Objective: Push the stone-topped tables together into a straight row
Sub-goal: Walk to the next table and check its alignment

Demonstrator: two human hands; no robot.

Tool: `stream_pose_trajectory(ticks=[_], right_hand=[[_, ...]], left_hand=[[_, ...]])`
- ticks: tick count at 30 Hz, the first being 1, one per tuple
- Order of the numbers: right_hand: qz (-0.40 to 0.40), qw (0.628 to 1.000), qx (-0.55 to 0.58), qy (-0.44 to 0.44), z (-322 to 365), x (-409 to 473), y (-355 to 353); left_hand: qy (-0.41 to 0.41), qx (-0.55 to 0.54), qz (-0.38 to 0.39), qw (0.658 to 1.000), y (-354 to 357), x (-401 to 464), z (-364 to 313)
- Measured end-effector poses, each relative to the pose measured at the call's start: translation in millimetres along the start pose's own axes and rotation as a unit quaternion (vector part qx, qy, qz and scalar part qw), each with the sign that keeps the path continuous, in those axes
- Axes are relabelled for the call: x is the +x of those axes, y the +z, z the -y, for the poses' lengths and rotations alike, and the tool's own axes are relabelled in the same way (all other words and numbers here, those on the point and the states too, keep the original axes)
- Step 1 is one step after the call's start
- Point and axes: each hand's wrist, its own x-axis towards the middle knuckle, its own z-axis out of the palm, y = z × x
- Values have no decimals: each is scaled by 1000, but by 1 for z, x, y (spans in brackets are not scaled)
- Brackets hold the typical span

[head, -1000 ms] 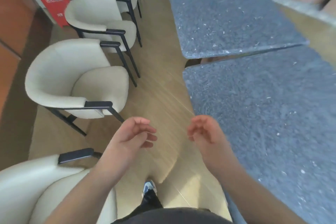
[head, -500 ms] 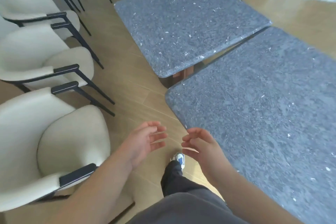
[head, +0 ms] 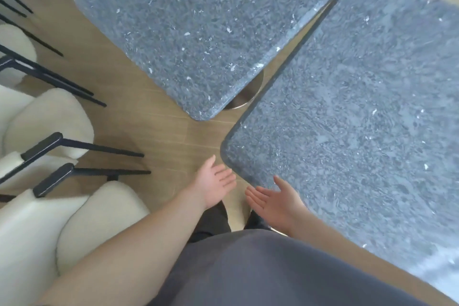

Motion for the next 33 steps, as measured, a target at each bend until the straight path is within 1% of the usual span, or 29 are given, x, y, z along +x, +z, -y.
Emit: stream_pose_trajectory(ticks=[3, 6, 7, 10, 12, 14, 17, 19, 23, 28, 31, 33], right_hand=[[-3, 995, 97, -5, -4, 11, -6], [-31, 984, 175, -28, -9, 20, -3], [-44, 976, 209, -45, -14, 25, 0], [-84, 948, 283, -119, -30, 42, 12], [-105, 920, 332, -181, -35, 56, 17], [-111, 899, 366, -214, -36, 66, 17], [-86, 866, 434, -232, -32, 75, 8], [-64, 850, 471, -227, -29, 77, 4], [-68, 845, 485, -215, -22, 83, -2], [-68, 842, 489, -216, -20, 81, -3], [-89, 847, 476, -218, -18, 81, -1], [-111, 843, 476, -223, -18, 83, 1]], left_hand=[[-63, 1, -9, 998, 8, 33, -12], [-98, 78, -45, 991, 8, 66, -23], [-118, 104, -30, 987, 8, 77, -27], [-159, 109, 35, 981, 8, 90, -32], [-164, 143, 39, 975, 14, 94, -35], [-156, 127, 37, 979, 17, 97, -31], [-110, 82, 44, 990, 17, 99, -20], [-96, 74, 37, 992, 17, 99, -16], [-79, 85, 32, 993, 23, 96, -16], [-43, 110, 2, 993, 28, 87, -18], [-47, 117, 12, 992, 27, 89, -20], [-60, 123, 24, 990, 25, 91, -21]])
